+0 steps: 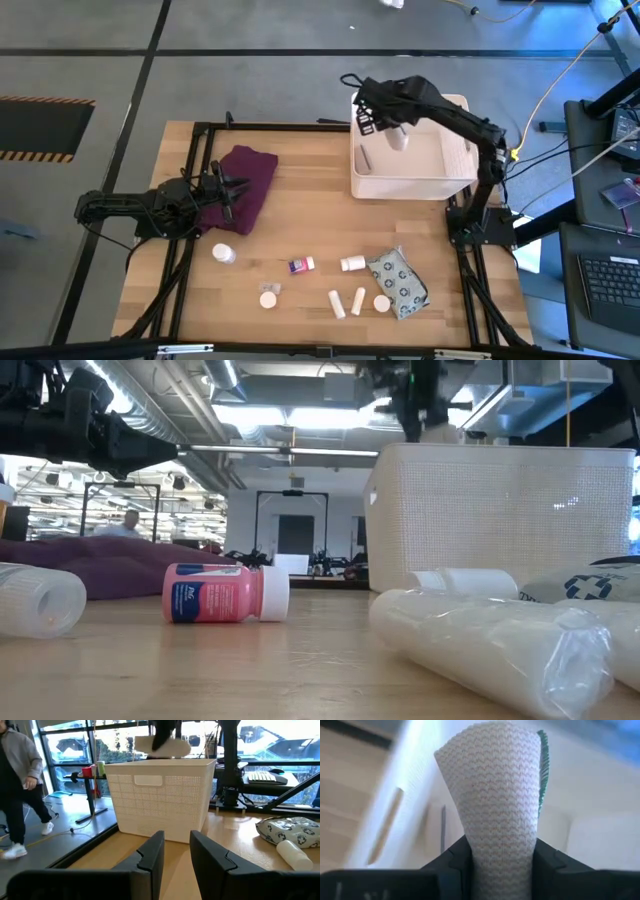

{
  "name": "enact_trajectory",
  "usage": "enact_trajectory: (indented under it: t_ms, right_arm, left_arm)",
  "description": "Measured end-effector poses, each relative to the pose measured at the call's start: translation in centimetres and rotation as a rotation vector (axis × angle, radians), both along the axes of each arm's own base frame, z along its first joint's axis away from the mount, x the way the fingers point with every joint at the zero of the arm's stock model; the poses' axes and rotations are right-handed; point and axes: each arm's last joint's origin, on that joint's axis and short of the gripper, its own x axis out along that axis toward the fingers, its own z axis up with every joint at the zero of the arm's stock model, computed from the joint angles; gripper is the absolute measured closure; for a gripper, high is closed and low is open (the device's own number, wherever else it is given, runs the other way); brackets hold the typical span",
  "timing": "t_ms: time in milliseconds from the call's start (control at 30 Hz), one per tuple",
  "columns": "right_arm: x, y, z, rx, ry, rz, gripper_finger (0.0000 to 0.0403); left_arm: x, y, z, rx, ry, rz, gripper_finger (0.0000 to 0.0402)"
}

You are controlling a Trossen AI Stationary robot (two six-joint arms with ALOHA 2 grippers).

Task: Pick & place medical supplies in basket/bin
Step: Put the white bandage into the white bin

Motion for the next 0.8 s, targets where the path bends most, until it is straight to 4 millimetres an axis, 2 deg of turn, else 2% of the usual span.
enact_trajectory:
  t_ms: [233,400,567,800]
  right_arm:
    - [0.3,-2.7,-7.8,0.161,-0.024,0.002,0.0279]
    - [0.3,-3.2,-11.7,0.213,-0.084,0.009,0.0279]
    - [0.4,-3.3,-13.9,0.252,-0.159,0.001,0.0279]
    - [0.5,-3.6,-15.0,0.237,-0.214,-0.021,0.0279]
  left_arm:
    - [0.0,0.0,0.0,0.000,0.000,-0.001,0.0313]
    - [0.0,0.0,0.0,0.000,0.000,-0.001,0.0313]
    - [0.0,0.0,0.0,0.000,0.000,-0.001,0.0313]
    - [0.0,0.0,0.0,0.000,0.000,-0.001,0.0313]
